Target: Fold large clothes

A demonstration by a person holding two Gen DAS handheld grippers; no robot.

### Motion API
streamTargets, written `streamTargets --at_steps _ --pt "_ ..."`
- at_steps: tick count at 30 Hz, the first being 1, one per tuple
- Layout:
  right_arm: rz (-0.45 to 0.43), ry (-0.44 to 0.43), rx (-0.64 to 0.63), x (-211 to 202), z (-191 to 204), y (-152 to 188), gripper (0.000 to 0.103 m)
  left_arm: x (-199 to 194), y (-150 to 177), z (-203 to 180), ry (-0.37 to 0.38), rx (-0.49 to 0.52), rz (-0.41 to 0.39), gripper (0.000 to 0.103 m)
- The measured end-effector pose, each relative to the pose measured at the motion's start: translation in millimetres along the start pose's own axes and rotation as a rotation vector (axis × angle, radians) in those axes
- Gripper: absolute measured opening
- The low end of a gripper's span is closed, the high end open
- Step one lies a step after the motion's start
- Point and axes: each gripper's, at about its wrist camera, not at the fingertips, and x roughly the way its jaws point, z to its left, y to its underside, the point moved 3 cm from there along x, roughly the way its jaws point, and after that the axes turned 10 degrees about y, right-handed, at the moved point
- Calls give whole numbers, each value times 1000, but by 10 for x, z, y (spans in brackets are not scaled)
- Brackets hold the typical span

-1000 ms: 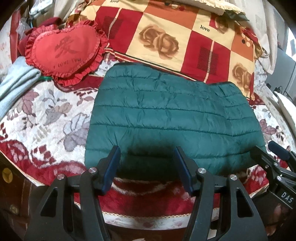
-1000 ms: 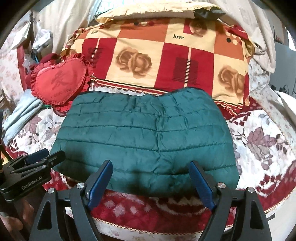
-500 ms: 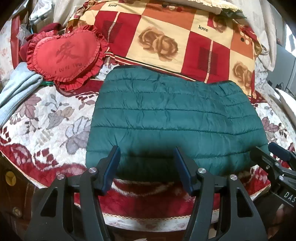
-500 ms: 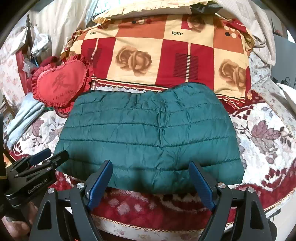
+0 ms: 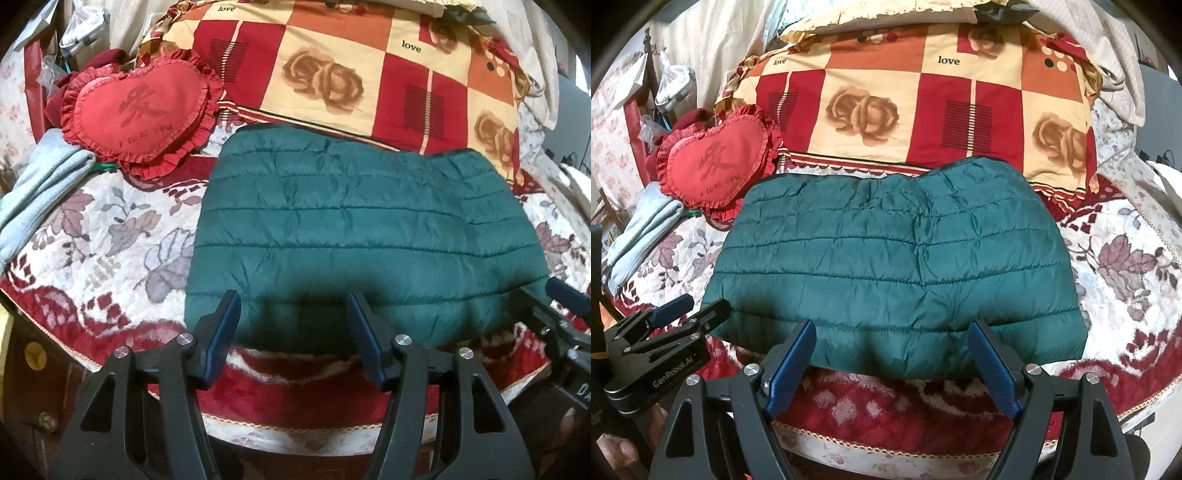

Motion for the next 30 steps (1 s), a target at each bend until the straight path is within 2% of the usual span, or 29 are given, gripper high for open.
streamTargets --at_steps 7,13,24,30 --pt "4 -6 3 5 -3 3 82 -4 26 -20 -33 35 0 60" --pt "3 -9 3 1 33 9 82 14 40 -54 -106 72 14 60" --pt "3 -8 3 0 29 5 82 -14 16 -34 -13 31 5 60" --pt "5 -6 5 3 23 4 82 -37 2 -70 2 30 -11 60"
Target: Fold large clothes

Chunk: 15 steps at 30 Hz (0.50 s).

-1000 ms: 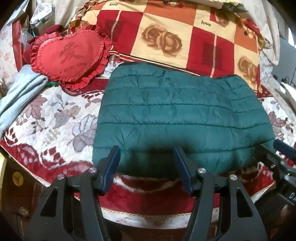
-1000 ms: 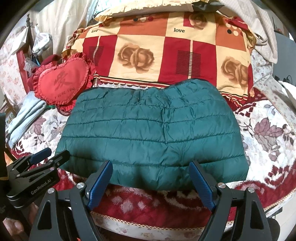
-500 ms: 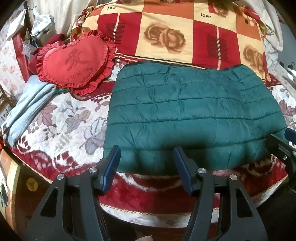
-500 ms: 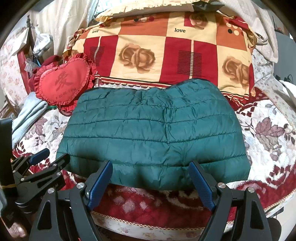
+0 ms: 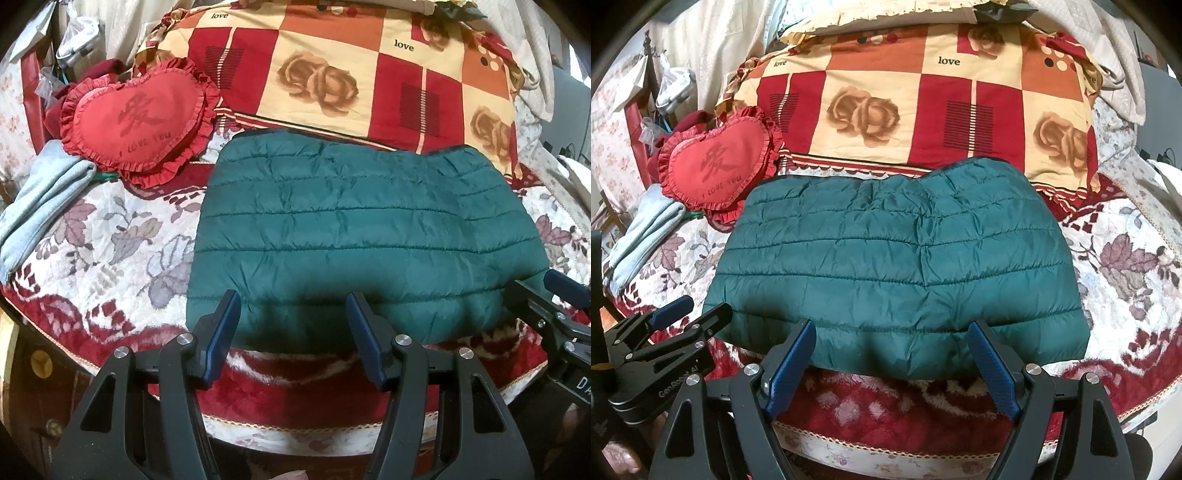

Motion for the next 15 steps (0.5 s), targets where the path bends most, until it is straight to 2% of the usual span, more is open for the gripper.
streamTargets --at_steps 15 --pt "15 7 -2 75 -26 -6 82 60 -52 57 13 -20 -11 60"
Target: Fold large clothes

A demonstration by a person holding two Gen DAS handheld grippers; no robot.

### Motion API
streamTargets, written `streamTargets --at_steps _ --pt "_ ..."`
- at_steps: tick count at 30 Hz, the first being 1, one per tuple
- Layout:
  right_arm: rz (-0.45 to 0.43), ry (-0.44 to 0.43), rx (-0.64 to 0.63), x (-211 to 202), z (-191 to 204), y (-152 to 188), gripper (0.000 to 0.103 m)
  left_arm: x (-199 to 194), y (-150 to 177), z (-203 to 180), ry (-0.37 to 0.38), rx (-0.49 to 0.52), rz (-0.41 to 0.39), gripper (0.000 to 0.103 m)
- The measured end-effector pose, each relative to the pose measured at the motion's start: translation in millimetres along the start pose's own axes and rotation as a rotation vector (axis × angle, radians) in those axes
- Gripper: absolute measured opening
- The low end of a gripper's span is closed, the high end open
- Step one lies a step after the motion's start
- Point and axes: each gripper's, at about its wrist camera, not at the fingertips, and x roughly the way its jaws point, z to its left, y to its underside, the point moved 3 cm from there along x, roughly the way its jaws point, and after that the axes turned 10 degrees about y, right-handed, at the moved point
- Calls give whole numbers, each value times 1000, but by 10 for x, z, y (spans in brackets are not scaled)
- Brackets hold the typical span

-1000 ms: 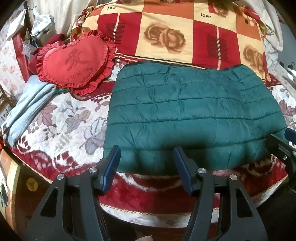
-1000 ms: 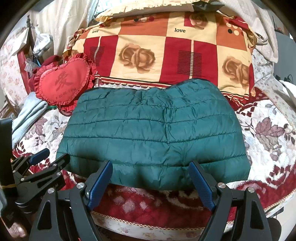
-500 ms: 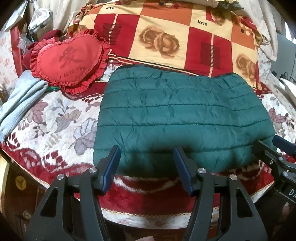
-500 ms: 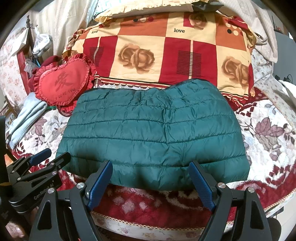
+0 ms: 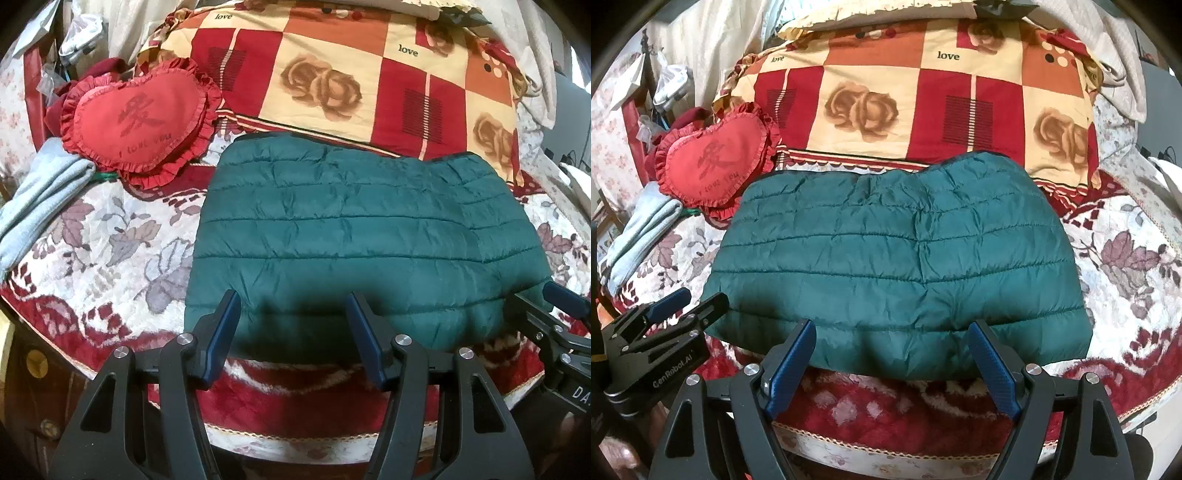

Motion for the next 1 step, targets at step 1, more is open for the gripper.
streamTargets --at_steps 1 --pt "0 3 0 9 -4 -5 82 15 -6 23 5 -9 5 60"
